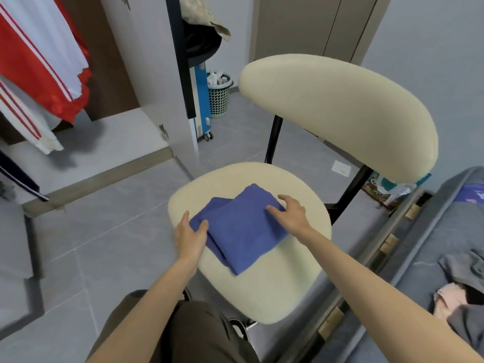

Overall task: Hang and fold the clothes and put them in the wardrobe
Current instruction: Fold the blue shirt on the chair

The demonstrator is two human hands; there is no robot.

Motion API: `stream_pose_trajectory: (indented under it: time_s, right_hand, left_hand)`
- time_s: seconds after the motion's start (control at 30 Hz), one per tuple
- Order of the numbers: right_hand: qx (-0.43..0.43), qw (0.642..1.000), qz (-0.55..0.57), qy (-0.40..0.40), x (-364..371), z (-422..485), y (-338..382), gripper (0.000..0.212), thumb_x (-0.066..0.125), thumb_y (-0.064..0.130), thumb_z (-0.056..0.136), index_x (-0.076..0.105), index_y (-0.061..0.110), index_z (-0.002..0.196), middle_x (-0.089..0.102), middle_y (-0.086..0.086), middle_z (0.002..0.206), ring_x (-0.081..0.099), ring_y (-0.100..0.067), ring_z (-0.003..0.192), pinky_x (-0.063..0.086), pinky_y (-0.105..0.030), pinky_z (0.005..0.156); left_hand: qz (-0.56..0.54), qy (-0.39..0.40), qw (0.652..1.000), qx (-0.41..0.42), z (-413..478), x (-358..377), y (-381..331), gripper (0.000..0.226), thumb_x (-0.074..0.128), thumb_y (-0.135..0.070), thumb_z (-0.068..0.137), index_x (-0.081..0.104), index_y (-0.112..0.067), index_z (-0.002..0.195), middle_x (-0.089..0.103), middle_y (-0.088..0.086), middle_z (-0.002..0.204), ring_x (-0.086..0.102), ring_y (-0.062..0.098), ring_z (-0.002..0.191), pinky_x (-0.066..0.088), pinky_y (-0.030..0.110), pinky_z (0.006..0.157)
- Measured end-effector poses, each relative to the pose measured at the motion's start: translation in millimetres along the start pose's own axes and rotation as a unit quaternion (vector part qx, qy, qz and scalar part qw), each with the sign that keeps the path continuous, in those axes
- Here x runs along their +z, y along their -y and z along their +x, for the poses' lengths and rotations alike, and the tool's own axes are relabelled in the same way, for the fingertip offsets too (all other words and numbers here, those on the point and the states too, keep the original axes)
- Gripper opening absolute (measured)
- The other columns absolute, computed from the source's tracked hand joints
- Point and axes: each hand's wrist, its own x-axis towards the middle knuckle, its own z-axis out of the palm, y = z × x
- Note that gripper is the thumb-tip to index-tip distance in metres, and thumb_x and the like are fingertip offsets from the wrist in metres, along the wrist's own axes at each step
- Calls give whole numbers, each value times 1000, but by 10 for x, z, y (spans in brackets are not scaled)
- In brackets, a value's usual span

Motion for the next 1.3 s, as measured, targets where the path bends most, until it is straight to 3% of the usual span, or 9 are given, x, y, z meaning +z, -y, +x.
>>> stream_pose_trajectory:
  time_s: [0.2, 0.37, 0.43, 0.5, 0.63, 0.8, 1.0, 1.17, 1.3]
  right_hand:
    - [85, 995, -59, 9, 148, 154, -212, 77, 53, 61, 87, 30, 19, 148, 43, -8, 142, 30, -33, 133, 29, -43, 106]
    - [92, 991, -90, 45, 197, 247, -126, 64, 45, 76, 81, 53, 24, 116, 58, 5, 114, 49, -26, 114, 28, -38, 93]
    - [96, 991, -52, 71, 209, 268, -85, 63, 48, 79, 77, 56, 26, 109, 61, 8, 107, 55, -22, 103, 32, -36, 96]
    - [116, 989, 27, 85, 215, 280, -70, 66, 58, 76, 73, 59, 21, 108, 65, 6, 106, 61, -21, 100, 44, -39, 97]
    - [157, 963, 184, 123, 205, 264, -17, 48, 73, 55, 76, 64, 18, 107, 71, 2, 103, 69, -15, 87, 52, -26, 62]
    - [98, 950, 249, 157, 272, 405, 177, 38, 64, 44, 89, 59, 29, 123, 69, 9, 115, 65, -11, 104, 52, -28, 80]
    - [73, 954, 256, 138, 260, 339, 907, 26, 63, 42, 90, 63, 31, 114, 72, 16, 106, 68, -3, 96, 51, -21, 74]
    - [80, 955, 241, 156, -14, 42, 1984, 20, 62, 41, 91, 65, 25, 104, 74, 14, 92, 70, -2, 81, 51, -15, 58]
    - [66, 955, 237, 168, -358, -247, 3141, 20, 64, 42, 89, 65, 25, 98, 73, 11, 90, 70, -3, 78, 51, -19, 59]
  left_hand:
    - [70, -24, 995, -70, -67, 357, -6, 79, 66, -46, 84, 28, -21, 148, 32, 8, 145, 26, 33, 134, 29, 43, 110]
    - [-21, 49, 998, -33, -14, 517, 9, 40, 68, -31, 88, 54, -16, 123, 63, 3, 120, 58, 24, 109, 47, 39, 97]
    - [-43, 59, 996, -43, 12, 542, 2, 32, 64, -29, 91, 57, -15, 119, 65, 3, 115, 61, 24, 105, 50, 38, 92]
    - [-41, 51, 997, -42, 70, 545, 21, 24, 60, -29, 94, 58, -16, 114, 66, 2, 110, 62, 25, 104, 51, 36, 89]
    - [-57, 50, 996, -43, 216, 506, 9, 18, 54, -40, 96, 60, -25, 105, 67, -6, 102, 63, 18, 96, 50, 33, 87]
    - [-87, 45, 994, -45, 585, 340, -158, 35, 50, -51, 95, 65, -23, 108, 69, -8, 102, 64, 17, 97, 49, 35, 90]
    - [-92, 42, 991, -82, 841, -242, -676, 35, 51, -56, 93, 64, -24, 87, 67, -8, 88, 64, 14, 84, 48, 29, 73]
    - [-101, 33, 992, -73, 670, -1041, -1545, 39, 46, -54, 95, 62, -22, 110, 67, -5, 103, 63, 17, 93, 47, 30, 79]
    - [-110, 22, 989, -100, 454, -1850, -2459, 38, 45, -54, 96, 57, -20, 108, 63, -7, 99, 60, 14, 85, 44, 28, 72]
